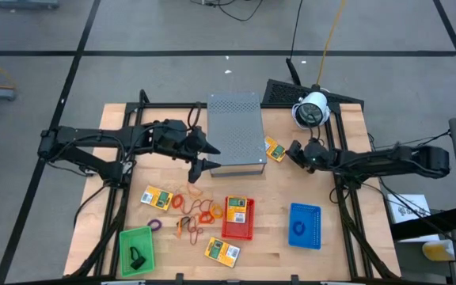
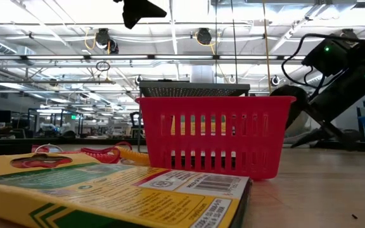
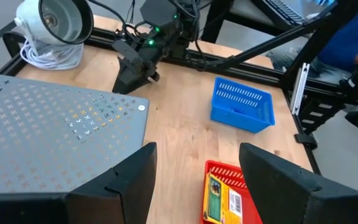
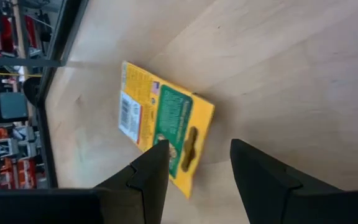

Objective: Pick & Place Office Desk Supplies
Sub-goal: Put the yellow crayon box into the red bin

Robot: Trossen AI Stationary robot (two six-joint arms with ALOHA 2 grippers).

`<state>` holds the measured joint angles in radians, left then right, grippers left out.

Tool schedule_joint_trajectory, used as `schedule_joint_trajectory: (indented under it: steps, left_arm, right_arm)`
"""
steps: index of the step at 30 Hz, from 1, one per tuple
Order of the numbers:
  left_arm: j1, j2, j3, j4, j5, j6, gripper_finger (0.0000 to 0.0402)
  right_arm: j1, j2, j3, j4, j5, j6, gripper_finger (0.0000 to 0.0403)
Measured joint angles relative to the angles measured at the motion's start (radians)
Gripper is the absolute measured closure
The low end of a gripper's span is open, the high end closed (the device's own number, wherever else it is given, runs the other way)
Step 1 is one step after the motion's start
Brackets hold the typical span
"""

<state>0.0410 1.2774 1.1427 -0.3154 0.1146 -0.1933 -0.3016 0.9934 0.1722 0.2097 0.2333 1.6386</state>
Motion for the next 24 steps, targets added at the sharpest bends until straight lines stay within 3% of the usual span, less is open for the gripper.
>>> schedule_joint_trajectory:
  steps: [15,19,24]
  left_arm:
    - [0.000,0.000,0.000,-0.041,0.000,0.004,0.0163]
    - [0.000,0.000,0.000,-0.051,0.000,0.005,0.0163]
    - [0.000,0.000,0.000,-0.057,0.000,0.007,0.0163]
  right_arm:
    - [0.000,0.197,0.003,0.229,0.002,0.027,0.0247]
    - [0.000,0.223,0.003,0.260,0.003,0.025,0.0274]
    - [0.000,0.238,0.003,0.263,0.001,0.003,0.0342]
